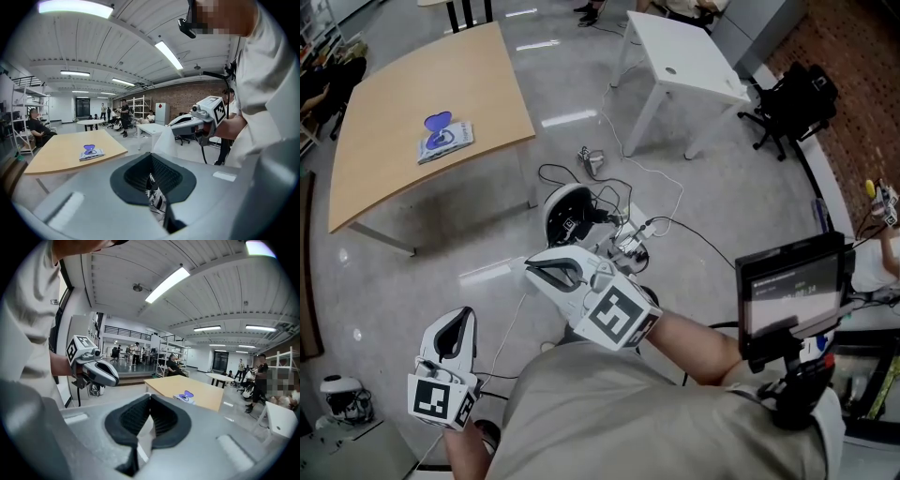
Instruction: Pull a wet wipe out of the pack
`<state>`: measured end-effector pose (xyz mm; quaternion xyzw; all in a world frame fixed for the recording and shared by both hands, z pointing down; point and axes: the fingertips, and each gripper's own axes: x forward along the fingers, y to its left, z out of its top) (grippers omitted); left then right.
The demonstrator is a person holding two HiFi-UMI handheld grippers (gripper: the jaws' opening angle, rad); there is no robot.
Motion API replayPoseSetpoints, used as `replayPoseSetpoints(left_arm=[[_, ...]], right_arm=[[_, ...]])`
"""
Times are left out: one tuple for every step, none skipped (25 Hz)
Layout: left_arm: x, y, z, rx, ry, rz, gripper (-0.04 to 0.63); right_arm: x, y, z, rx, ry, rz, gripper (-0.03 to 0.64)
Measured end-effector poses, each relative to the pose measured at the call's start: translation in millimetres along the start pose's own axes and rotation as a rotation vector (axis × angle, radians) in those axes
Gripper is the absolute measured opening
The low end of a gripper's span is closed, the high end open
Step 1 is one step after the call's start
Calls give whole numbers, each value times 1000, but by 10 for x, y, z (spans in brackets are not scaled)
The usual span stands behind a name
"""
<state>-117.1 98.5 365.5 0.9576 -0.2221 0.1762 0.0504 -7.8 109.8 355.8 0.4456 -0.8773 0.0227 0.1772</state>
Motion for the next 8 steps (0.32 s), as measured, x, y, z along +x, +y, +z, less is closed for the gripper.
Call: replayPoseSetpoints(left_arm=[[-11, -15, -5, 2, -3, 4, 5], [-18, -26, 0, 4, -6, 8, 5], [-13, -31, 16, 8, -11, 11, 5], [8, -31, 39, 12, -16, 14, 5], [51, -28, 66, 15, -20, 14, 5], [118, -27, 95, 17, -25, 10, 6], [201, -29, 124, 18, -29, 5, 5], [291, -34, 153, 19, -32, -2, 5]], right_arm=[[-4, 18, -1, -6, -4, 6, 3], [-10, 31, 1, -12, -8, 9, 3], [-13, 32, 4, -17, -12, 12, 3], [-14, 14, 2, -21, -16, 13, 3], [-15, -24, -8, -23, -18, 13, 3], [-21, -83, -29, -22, -17, 11, 3], [-34, -153, -57, -21, -15, 6, 3], [-50, -229, -88, -18, -11, 1, 3]])
